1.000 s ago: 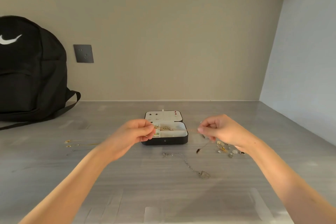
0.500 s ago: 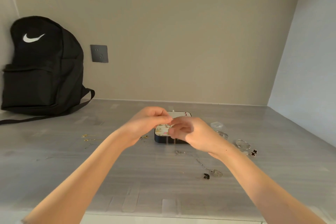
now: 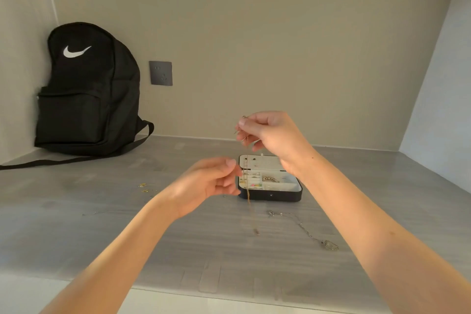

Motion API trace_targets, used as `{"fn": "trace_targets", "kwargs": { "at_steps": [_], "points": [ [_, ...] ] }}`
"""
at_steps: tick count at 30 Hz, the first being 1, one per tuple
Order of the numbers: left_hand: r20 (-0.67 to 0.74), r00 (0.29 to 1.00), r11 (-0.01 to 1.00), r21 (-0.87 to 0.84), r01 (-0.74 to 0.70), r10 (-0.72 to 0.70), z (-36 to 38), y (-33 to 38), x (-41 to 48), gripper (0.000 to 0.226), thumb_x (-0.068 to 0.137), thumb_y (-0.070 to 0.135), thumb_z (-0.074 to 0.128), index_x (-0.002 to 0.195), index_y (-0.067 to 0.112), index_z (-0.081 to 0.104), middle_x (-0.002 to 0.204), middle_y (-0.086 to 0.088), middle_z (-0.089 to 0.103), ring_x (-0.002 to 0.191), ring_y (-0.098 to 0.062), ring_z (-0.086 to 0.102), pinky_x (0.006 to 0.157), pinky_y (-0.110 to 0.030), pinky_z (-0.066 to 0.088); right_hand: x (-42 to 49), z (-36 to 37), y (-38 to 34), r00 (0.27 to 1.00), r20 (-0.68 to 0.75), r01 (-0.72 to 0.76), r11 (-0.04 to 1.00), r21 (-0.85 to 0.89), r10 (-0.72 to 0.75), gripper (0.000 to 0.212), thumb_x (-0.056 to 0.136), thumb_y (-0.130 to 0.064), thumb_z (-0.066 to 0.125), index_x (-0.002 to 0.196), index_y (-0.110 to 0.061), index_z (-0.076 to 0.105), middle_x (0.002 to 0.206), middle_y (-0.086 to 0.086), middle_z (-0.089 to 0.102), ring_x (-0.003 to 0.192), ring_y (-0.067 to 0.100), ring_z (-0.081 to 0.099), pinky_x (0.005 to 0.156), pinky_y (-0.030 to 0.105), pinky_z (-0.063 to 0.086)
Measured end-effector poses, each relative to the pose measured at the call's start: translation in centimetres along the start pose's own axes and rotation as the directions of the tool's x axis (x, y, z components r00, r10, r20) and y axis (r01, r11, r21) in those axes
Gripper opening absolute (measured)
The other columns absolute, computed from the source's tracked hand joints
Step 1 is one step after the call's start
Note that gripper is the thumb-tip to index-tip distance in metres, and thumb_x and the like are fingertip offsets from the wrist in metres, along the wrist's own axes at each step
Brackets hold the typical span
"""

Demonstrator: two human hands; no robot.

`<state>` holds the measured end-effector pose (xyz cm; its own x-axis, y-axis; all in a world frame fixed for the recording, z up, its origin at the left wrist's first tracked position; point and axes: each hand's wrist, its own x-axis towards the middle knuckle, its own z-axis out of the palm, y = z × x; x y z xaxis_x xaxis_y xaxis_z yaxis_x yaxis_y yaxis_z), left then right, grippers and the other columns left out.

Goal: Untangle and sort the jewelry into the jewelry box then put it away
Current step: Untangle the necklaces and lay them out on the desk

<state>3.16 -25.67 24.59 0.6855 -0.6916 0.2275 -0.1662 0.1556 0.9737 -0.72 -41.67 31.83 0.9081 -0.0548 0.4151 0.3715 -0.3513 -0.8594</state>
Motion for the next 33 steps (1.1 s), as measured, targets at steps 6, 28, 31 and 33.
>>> {"fn": "trace_targets", "kwargs": {
  "at_steps": [6,28,31,33],
  "points": [
    [-0.304,0.950,0.971,0.237,0.006,0.069,-4.4,-1.6,-2.3,0.027,0.079,0.037,0.055,0.096,0.018,0.063,0.093,0.011,0.065,0.090,-0.008,0.058,0.090,-0.027,0.041,0.7,2.7,0.3,0.982,0.146,-0.160,0.941,0.297,0.121,0.017,0.093,-0.015,0.055,0.081,-0.008,0.064,0.071,0.005,0.068,0.061,0.014,0.065,0.060,0.024,0.056],
    [-0.358,0.899,0.413,0.800,0.434,-0.251,-13.1,-4.6,-10.1,0.017,0.092,0.028,0.055,0.076,0.024,0.061,0.062,0.013,0.054,0.053,0.005,0.045,0.052,-0.007,0.033,-4.4,7.1,10.4,0.870,0.017,-0.487,0.865,-0.120,0.492,0.016,0.089,-0.004,0.054,0.075,-0.004,0.060,0.064,0.007,0.062,0.051,0.015,0.055,0.039,0.021,0.043],
    [-0.393,0.882,0.376,0.800,0.467,-0.260,-13.4,-4.7,-9.8,0.009,0.090,0.024,0.058,0.082,0.021,0.060,0.068,0.010,0.055,0.060,-0.002,0.049,0.055,-0.012,0.036,-4.8,7.4,11.5,0.884,0.001,-0.430,0.816,-0.387,0.467,0.019,0.084,-0.013,0.057,0.068,-0.007,0.064,0.065,0.005,0.067,0.053,0.017,0.053,0.047,0.021,0.040],
    [-0.406,0.868,0.361,0.793,0.491,-0.287,-13.5,-4.7,-9.5,0.007,0.089,0.023,0.060,0.084,0.018,0.059,0.071,0.008,0.057,0.062,-0.006,0.051,0.058,-0.017,0.040,-5.0,7.4,11.8,0.894,-0.014,-0.387,0.755,-0.529,0.448,0.019,0.083,-0.020,0.058,0.070,-0.009,0.067,0.072,0.005,0.070,0.063,0.020,0.059,0.060,0.026,0.045]
  ]
}}
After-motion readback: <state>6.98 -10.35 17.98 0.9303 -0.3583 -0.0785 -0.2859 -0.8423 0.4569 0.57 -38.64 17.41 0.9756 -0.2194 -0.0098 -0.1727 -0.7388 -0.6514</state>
